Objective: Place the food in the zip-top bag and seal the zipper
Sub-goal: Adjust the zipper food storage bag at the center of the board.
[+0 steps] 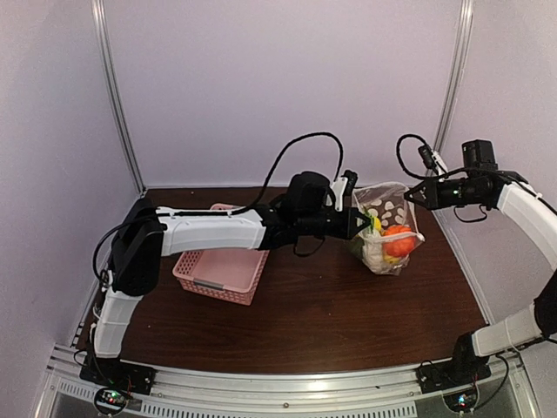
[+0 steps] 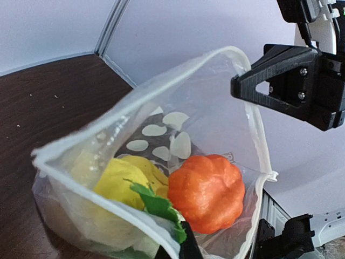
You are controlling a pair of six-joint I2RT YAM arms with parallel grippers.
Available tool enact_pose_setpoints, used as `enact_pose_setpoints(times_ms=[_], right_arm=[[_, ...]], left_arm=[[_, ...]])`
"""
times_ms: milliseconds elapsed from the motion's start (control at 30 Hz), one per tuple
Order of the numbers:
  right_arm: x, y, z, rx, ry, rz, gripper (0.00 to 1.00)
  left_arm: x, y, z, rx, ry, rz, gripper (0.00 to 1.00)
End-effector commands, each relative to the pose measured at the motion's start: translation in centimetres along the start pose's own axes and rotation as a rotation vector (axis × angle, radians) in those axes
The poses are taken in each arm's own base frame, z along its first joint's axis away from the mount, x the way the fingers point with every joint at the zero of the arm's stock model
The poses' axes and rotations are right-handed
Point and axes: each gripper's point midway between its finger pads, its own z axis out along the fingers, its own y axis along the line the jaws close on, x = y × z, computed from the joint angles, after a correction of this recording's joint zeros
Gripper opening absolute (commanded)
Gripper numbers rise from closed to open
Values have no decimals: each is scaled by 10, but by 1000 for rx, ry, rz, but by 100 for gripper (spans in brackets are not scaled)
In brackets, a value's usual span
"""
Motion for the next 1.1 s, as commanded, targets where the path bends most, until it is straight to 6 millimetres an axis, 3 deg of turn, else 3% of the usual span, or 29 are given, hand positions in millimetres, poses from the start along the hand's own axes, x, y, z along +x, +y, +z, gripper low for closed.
enact_pose_setpoints(times_ms=[0, 33, 100, 133, 167, 200, 267, 367, 500, 633, 767, 900, 1067], right_arm=[[-1, -26, -13, 296, -45, -141, 0], [4, -18, -8, 233, -7, -167, 0], [10, 17, -2, 17, 44, -161, 0], [7, 6, -1, 89, 21, -129, 0], [8, -17, 2, 222, 11, -126, 0], [12, -29, 5, 274, 39, -153, 0], [16, -5, 6, 120, 73, -158, 0], [7, -21, -2, 260, -14, -155, 0], [10, -10, 2, 180, 7, -153, 0], [-8, -9, -9, 221, -56, -156, 0], [-27, -14, -23, 281, -97, -160, 0], [-35, -26, -22, 319, -97, -130, 0], [-32, -47, -13, 365, -68, -100, 0]], left_arm=[[-33, -21, -9, -13, -105, 119, 0], [-34, -25, -5, 46, -76, 107, 0], [-38, -52, -10, 73, -101, 205, 0], [-39, -47, -11, -15, -138, 236, 0], [-34, -32, -7, -67, -131, 227, 0], [-32, -28, -2, -24, -90, 200, 0], [-28, -32, 3, 56, -35, 182, 0], [-20, -17, 5, 4, -26, 179, 0], [-22, -19, 4, 13, -15, 187, 17], [-21, -5, 1, -8, 2, 143, 30], [-26, 2, -8, -23, 9, 140, 47], [-40, -2, -26, -41, -19, 194, 64], [-44, 11, -50, -85, 4, 208, 70]])
